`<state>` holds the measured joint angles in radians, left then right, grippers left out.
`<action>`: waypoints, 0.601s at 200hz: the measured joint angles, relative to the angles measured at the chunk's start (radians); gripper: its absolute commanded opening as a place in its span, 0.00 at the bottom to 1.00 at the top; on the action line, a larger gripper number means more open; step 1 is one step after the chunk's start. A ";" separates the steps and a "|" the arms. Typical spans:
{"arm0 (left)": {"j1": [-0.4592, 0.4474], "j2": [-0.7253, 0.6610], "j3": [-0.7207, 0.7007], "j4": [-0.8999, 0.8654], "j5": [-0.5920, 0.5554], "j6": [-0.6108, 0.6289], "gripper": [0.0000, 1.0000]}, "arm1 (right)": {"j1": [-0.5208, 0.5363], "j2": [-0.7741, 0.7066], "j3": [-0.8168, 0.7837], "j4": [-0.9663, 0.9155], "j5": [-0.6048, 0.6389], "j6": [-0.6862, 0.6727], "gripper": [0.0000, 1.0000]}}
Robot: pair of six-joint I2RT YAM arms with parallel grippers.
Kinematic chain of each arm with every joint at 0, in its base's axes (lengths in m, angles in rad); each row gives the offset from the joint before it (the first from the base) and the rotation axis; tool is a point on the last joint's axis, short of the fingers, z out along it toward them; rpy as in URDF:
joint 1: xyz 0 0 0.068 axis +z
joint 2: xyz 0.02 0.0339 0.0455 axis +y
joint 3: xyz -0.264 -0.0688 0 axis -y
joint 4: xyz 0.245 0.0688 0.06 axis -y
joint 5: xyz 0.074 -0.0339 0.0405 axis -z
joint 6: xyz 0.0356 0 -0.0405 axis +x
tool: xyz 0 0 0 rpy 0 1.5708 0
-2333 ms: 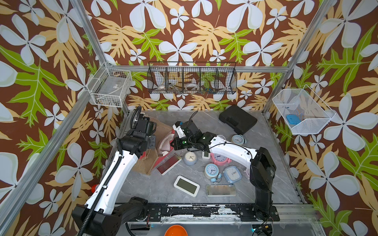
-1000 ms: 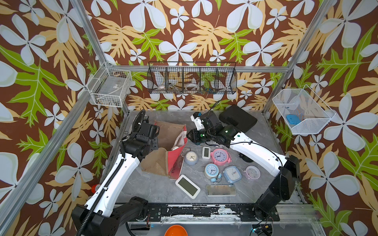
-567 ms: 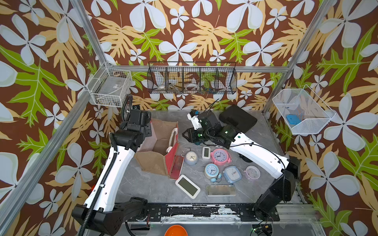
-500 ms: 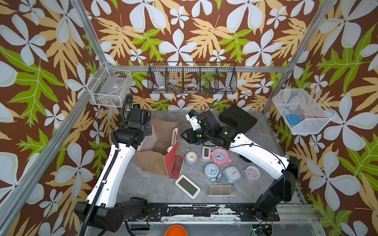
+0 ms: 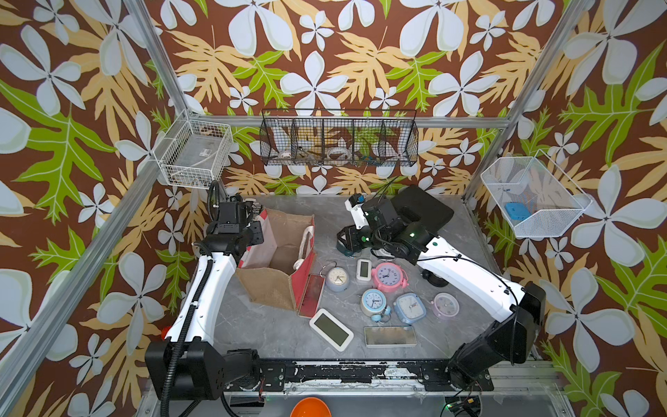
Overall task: Put the alarm clock into the canvas bag
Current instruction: Place the canvas bag at the center of the board, then pick up the alarm from the center of the board.
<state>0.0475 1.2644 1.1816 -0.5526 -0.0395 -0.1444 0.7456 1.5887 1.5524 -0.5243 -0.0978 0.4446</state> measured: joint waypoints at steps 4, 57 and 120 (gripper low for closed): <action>0.018 -0.006 -0.011 0.014 0.028 0.000 0.54 | -0.006 -0.007 -0.006 -0.002 0.000 0.000 0.40; 0.117 -0.023 -0.072 0.139 0.304 -0.007 0.45 | -0.063 -0.063 -0.057 -0.015 0.001 -0.016 0.40; 0.120 -0.050 -0.115 0.159 0.316 0.015 0.26 | -0.122 -0.106 -0.134 -0.015 0.026 -0.039 0.40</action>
<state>0.1677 1.2148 1.0664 -0.3931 0.2768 -0.1291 0.6235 1.4830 1.4185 -0.5396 -0.0719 0.4061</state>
